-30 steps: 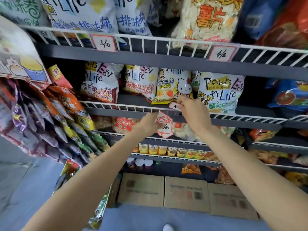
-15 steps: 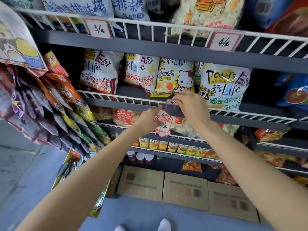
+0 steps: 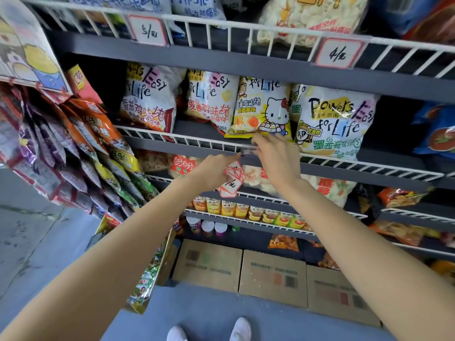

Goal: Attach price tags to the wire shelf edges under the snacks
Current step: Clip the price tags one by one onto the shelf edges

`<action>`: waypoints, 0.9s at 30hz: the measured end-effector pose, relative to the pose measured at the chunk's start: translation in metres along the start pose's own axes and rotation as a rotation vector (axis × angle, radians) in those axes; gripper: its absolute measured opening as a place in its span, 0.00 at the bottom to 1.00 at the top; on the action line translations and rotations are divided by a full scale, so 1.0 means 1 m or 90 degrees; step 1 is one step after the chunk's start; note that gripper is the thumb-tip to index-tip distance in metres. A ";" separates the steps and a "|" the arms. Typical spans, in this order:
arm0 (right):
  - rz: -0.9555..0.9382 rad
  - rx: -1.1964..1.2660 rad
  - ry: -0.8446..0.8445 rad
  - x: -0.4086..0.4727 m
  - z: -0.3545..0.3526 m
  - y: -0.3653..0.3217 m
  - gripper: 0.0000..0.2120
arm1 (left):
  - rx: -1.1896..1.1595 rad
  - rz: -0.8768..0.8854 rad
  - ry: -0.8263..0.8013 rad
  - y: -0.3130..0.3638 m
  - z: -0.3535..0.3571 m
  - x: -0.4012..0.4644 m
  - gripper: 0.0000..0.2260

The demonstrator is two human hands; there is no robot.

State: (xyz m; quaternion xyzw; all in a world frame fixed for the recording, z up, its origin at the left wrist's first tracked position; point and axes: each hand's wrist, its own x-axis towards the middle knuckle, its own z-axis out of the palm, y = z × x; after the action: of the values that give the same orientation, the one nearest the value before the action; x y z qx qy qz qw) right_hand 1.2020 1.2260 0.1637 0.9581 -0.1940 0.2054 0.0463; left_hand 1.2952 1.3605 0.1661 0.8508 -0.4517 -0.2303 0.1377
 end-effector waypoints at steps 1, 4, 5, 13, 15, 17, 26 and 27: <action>-0.006 0.001 0.004 -0.001 0.001 0.000 0.12 | 0.003 0.001 -0.002 0.000 0.000 0.001 0.30; -0.014 0.016 -0.012 -0.006 0.005 0.001 0.08 | 0.001 0.001 -0.010 0.001 0.000 0.002 0.30; -0.006 0.021 -0.018 -0.008 0.007 0.001 0.08 | 0.000 0.000 -0.011 0.001 0.000 0.002 0.30; 0.000 -0.028 0.022 -0.015 0.001 -0.003 0.19 | 0.004 -0.004 -0.015 0.002 -0.001 0.003 0.31; -0.007 -0.031 0.031 -0.015 -0.001 -0.003 0.18 | 0.012 -0.004 -0.018 0.004 -0.002 0.002 0.31; -0.012 -0.020 0.026 -0.014 0.000 -0.004 0.17 | 0.017 -0.007 -0.020 0.005 -0.003 0.001 0.31; -0.010 -0.043 0.017 -0.025 0.006 -0.006 0.20 | 0.011 -0.013 -0.028 0.007 -0.006 0.001 0.31; -0.003 -0.057 0.014 -0.027 0.005 -0.008 0.21 | 0.010 -0.014 -0.027 0.008 -0.006 0.001 0.31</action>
State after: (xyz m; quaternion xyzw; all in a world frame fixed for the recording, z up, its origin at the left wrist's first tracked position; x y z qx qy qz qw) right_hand 1.1847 1.2418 0.1479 0.9532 -0.2004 0.2067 0.0919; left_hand 1.2936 1.3558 0.1746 0.8518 -0.4468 -0.2466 0.1187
